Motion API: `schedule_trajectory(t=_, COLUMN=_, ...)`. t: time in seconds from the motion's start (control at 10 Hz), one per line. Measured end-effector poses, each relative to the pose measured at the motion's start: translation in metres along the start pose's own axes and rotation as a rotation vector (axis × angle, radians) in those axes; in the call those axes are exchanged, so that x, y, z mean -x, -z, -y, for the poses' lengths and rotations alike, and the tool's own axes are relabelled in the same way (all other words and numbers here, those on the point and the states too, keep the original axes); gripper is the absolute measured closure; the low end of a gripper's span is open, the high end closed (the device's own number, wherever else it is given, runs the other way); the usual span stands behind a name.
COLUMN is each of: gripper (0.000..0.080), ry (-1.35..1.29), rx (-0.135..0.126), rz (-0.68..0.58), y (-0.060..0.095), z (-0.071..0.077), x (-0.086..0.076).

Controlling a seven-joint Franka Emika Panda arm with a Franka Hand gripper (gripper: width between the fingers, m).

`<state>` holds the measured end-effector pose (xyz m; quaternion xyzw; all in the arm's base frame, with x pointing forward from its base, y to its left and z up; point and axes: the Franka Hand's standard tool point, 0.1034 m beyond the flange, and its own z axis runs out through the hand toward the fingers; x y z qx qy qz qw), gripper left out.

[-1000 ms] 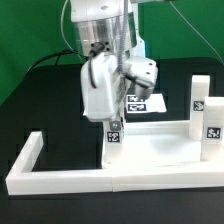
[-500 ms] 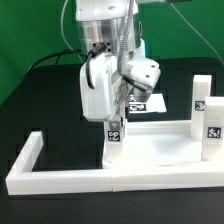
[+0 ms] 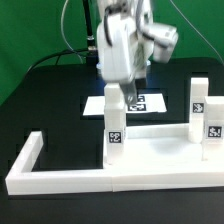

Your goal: Assemble desk

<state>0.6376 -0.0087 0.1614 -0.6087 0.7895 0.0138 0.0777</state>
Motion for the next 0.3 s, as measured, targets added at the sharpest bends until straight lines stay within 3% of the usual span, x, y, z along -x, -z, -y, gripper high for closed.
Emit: schedule_trajectory(t=0.3, gripper=0.0151, ry=0.0, rx=-0.001, rz=-0.008, y=-0.0048, z=0.0002, x=-0.0025)
